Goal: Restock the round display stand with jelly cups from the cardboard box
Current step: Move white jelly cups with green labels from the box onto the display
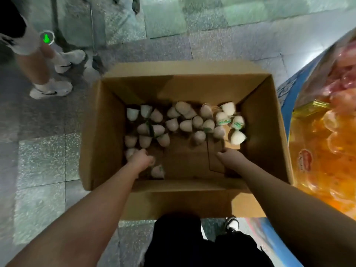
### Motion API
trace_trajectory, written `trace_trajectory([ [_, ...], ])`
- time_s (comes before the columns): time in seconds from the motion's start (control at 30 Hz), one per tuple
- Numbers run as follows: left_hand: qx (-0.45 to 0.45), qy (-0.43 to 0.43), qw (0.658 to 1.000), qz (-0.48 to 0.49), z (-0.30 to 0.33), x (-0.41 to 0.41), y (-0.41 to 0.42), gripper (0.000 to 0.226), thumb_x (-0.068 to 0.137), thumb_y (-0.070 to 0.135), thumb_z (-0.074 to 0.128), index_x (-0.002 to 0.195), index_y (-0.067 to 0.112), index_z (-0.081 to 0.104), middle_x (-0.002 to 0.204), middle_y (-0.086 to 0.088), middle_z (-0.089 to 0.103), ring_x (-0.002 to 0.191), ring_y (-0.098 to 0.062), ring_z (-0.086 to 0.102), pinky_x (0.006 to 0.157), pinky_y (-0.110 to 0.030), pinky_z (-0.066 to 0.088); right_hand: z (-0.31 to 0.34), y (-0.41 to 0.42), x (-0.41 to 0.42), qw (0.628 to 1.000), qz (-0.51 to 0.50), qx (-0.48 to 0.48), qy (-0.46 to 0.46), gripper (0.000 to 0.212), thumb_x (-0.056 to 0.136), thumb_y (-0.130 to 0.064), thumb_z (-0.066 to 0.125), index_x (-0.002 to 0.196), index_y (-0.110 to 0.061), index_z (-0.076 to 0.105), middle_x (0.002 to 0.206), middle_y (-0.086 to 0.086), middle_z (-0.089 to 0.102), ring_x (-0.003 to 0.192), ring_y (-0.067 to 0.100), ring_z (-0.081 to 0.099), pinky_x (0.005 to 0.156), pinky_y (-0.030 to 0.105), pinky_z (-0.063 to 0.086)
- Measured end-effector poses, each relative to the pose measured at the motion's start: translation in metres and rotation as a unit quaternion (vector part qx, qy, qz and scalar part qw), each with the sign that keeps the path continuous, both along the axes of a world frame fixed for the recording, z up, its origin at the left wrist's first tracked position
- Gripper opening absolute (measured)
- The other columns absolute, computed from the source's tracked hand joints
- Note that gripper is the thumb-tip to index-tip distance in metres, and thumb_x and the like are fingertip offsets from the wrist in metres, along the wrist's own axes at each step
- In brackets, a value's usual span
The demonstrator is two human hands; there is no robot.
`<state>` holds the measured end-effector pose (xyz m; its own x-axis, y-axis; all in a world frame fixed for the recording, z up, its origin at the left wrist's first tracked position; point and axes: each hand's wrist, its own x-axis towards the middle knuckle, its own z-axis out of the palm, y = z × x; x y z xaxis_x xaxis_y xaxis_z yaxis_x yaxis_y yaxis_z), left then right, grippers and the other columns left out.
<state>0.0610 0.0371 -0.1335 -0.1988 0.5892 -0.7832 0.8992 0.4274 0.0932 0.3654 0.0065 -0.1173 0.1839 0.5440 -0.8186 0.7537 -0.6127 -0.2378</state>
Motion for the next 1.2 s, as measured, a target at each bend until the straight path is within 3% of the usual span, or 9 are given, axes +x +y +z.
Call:
trace_trajectory([
  [0.13, -0.064, 0.011, 0.996, -0.066, -0.045, -0.007, 0.015, 0.062, 0.095, 0.034, 0.057, 0.148, 0.014, 0.033, 0.156, -0.013, 0.023, 0.14, -0.03, 0.03, 0.106, -0.032, 0.034, -0.041, 0.028, -0.03, 0.999, -0.036, 0.006, -0.013, 0.042, 0.097, -0.037, 0.054, 0.132, -0.014, 0.053, 0.128, 0.012, 0.059, 0.111, 0.028, 0.058, 0.08, 0.035, 0.047],
  [0.3, -0.121, 0.043, 0.981, -0.143, -0.092, -0.015, 0.019, 0.072, 0.091, 0.046, 0.055, 0.151, 0.02, 0.024, 0.159, -0.011, 0.013, 0.141, -0.032, 0.028, 0.112, -0.04, 0.034, -0.084, 0.059, -0.059, 0.994, 0.071, 0.065, -0.052, 0.07, 0.091, -0.037, 0.065, 0.151, -0.024, 0.031, 0.152, 0.009, 0.032, 0.134, 0.033, 0.041, 0.1, 0.046, 0.045],
  [0.43, -0.137, 0.021, 0.981, -0.135, -0.114, -0.025, 0.017, 0.071, 0.092, 0.047, 0.053, 0.15, 0.018, 0.025, 0.155, -0.011, 0.023, 0.14, -0.032, 0.032, 0.111, -0.044, 0.034, -0.111, 0.072, -0.069, 0.992, 0.099, 0.051, -0.063, 0.083, 0.088, -0.037, 0.069, 0.154, -0.027, 0.02, 0.157, 0.007, 0.02, 0.137, 0.035, 0.034, 0.102, 0.049, 0.044],
  [0.63, -0.098, -0.026, 0.987, -0.125, -0.133, -0.029, 0.013, 0.054, 0.097, 0.031, 0.051, 0.146, 0.015, 0.036, 0.148, -0.017, 0.037, 0.135, -0.034, 0.039, 0.11, -0.038, 0.036, -0.124, 0.069, -0.076, 0.987, 0.098, 0.036, -0.125, 0.07, 0.09, -0.027, 0.068, 0.148, -0.023, 0.03, 0.144, 0.011, 0.031, 0.131, 0.033, 0.039, 0.1, 0.047, 0.044],
  [0.77, -0.094, -0.041, 0.989, -0.107, -0.125, -0.031, 0.018, 0.059, 0.094, 0.026, 0.056, 0.149, 0.021, 0.035, 0.149, -0.013, 0.038, 0.133, -0.033, 0.042, 0.108, -0.038, 0.039, -0.119, 0.063, -0.076, 0.984, 0.1, -0.058, -0.132, 0.056, 0.094, -0.014, 0.06, 0.145, -0.016, 0.037, 0.147, 0.016, 0.035, 0.135, 0.036, 0.037, 0.102, 0.048, 0.042],
  [0.9, -0.055, -0.093, 0.994, 0.024, -0.1, -0.031, 0.025, 0.058, 0.09, 0.02, 0.059, 0.146, 0.025, 0.041, 0.143, -0.009, 0.048, 0.119, -0.029, 0.053, 0.099, -0.036, 0.047, -0.105, 0.057, -0.07, 0.98, 0.097, -0.112, -0.131, 0.045, 0.091, -0.016, 0.065, 0.134, -0.007, 0.052, 0.128, 0.015, 0.052, 0.116, 0.029, 0.054, 0.095, 0.039, 0.052],
  [1.0, -0.034, -0.215, 0.954, 0.206, -0.068, -0.03, 0.026, 0.053, 0.089, 0.019, 0.063, 0.138, 0.029, 0.049, 0.133, -0.006, 0.055, 0.105, -0.026, 0.062, 0.085, -0.038, 0.055, -0.086, 0.046, -0.058, 0.994, 0.027, -0.068, -0.08, 0.034, 0.094, -0.032, 0.064, 0.115, -0.005, 0.06, 0.098, 0.006, 0.058, 0.088, 0.02, 0.057, 0.072, 0.03, 0.047],
  [1.07, -0.037, -0.308, 0.907, 0.285, -0.037, -0.022, 0.025, 0.047, 0.091, 0.014, 0.063, 0.134, 0.027, 0.051, 0.125, -0.006, 0.058, 0.1, -0.027, 0.066, 0.074, -0.033, 0.054, -0.057, 0.037, -0.049, 0.994, -0.1, -0.033, 0.001, 0.031, 0.093, -0.041, 0.064, 0.103, -0.012, 0.058, 0.091, 0.002, 0.061, 0.082, 0.016, 0.059, 0.064, 0.027, 0.044],
  [1.2, -0.032, -0.464, 0.821, 0.332, 0.033, 0.009, 0.019, 0.04, 0.092, 0.005, 0.056, 0.128, 0.023, 0.051, 0.124, -0.009, 0.058, 0.094, -0.031, 0.069, 0.076, -0.036, 0.052, 0.022, 0.01, -0.034, 0.932, -0.323, 0.052, 0.155, 0.032, 0.093, -0.043, 0.064, 0.108, -0.015, 0.062, 0.094, 0.002, 0.067, 0.078, 0.01, 0.065, 0.051, 0.016, 0.048],
])
